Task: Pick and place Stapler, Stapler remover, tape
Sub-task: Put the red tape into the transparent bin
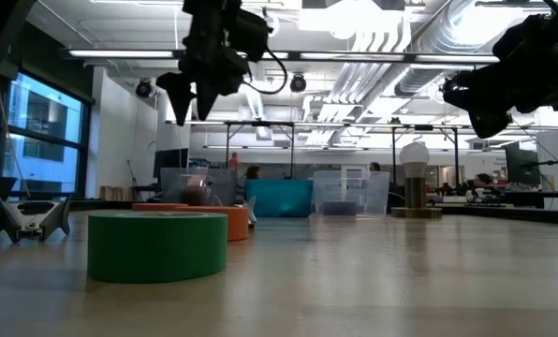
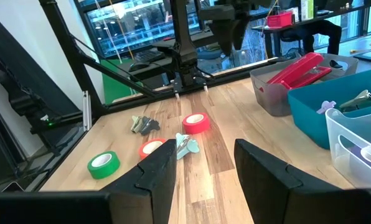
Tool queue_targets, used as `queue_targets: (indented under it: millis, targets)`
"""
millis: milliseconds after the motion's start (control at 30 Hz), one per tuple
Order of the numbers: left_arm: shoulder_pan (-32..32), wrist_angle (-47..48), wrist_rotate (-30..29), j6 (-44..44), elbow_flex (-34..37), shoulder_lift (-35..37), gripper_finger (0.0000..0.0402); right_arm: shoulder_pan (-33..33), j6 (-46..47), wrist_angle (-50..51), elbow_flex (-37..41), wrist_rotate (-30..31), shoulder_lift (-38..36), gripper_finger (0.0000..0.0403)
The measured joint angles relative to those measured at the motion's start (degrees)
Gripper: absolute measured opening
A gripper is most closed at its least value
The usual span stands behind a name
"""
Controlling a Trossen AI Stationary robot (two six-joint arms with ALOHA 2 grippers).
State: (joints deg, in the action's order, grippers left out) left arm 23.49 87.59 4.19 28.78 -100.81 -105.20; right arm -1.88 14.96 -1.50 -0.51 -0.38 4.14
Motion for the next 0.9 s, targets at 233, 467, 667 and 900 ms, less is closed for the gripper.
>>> queue_targets:
  millis: [233, 467, 667, 900]
  targets:
    - [-2.6, -9.9, 1.2, 7.4, 16.2, 10.2, 0.0268, 0.0, 0.0, 0.0, 0.0, 0.0, 0.0, 0.0154]
    - [-6.6, -18.5, 4.4, 13.1, 30.8, 18.0, 0.0268, 0.0, 0.0, 0.0, 0.0, 0.0, 0.3, 0.0154]
    - [-10.0, -23.3, 5.7, 15.8, 38.6, 18.5, 0.0268, 0.0, 0.0, 0.0, 0.0, 0.0, 0.4, 0.0154]
    - [-13.2, -36.7, 5.8, 19.2, 46.1, 18.2, 0.0268, 0.0, 0.0, 0.0, 0.0, 0.0, 0.4, 0.0154]
